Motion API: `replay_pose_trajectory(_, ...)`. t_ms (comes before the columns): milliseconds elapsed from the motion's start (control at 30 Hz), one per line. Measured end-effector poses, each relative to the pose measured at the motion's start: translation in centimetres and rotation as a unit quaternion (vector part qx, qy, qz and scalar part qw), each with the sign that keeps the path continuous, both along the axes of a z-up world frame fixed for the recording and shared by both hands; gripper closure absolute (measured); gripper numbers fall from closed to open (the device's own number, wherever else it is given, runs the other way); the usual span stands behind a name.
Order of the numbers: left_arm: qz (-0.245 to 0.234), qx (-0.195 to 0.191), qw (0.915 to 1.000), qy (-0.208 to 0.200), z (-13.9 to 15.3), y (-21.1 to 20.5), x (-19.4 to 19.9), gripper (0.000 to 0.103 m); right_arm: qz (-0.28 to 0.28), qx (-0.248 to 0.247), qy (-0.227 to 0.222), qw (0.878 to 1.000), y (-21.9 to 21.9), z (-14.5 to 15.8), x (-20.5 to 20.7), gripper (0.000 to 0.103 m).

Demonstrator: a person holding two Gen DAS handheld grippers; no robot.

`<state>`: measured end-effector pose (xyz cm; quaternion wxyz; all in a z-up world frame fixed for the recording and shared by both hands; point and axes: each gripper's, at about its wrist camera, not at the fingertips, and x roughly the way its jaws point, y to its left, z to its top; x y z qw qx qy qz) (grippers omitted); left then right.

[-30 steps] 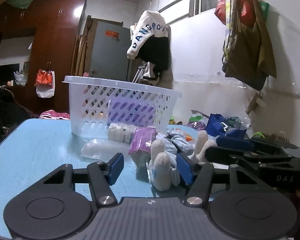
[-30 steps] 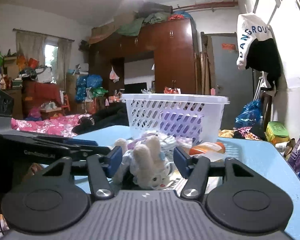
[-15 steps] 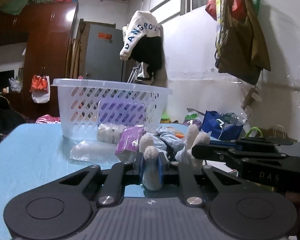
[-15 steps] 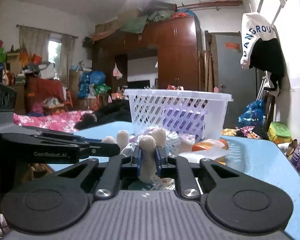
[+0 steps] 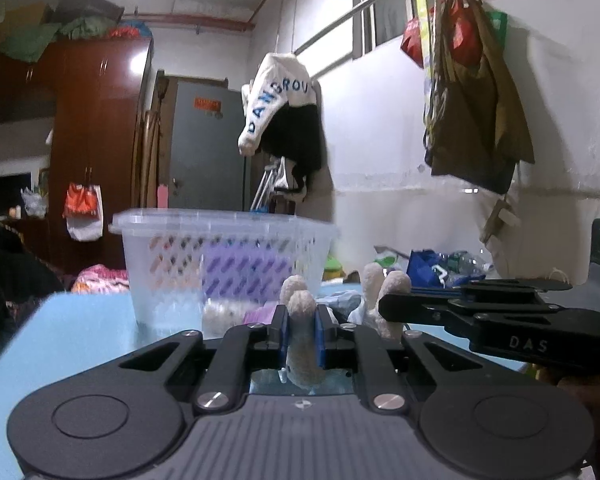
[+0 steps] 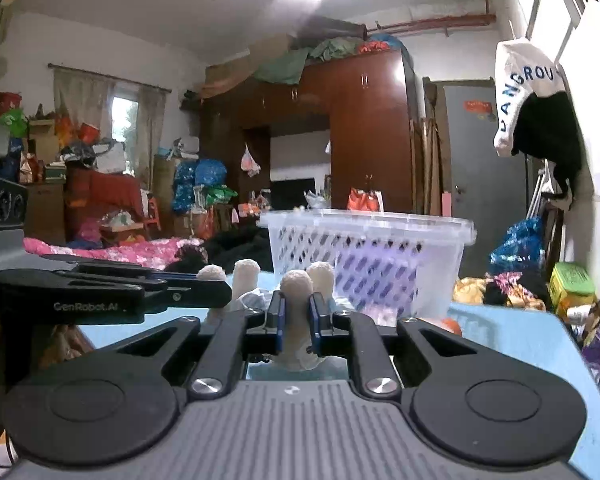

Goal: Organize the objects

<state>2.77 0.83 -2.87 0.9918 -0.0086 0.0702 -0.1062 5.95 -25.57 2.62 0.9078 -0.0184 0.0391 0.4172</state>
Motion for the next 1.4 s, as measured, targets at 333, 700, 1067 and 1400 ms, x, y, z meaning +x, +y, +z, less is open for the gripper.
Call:
replay_pose_trajectory(333, 0.015, 0.034, 0.9966, -0.073, 7.1, 0.7, 1.2, 0.087, 0.019, 0.005, -0.050, 0.999, 2.2, 7.2, 3.6, 0.089)
replay_pose_trajectory(700, 0.064, 0.090, 0.9921, -0.061, 12.8, 2.3, 11.0, 0.087, 0.008, -0.019, -0.029, 0.999, 8.3, 8.7, 14.5, 0.089)
replay_pose_trajectory(1067, 0.103, 0.104, 0.9891, 0.017, 9.1, 4.6, 18.6, 0.082, -0.011, -0.092, 0.053, 0.994, 11.8, 4.7, 18.1, 0.080)
replay_pose_trajectory(1400, 0.121, 0.074, 0.9899, 0.003, 7.6, 4.7, 7.9, 0.018, -0.093, -0.056, 0.077, 0.991, 0.3, 1.3, 9.8, 0.000)
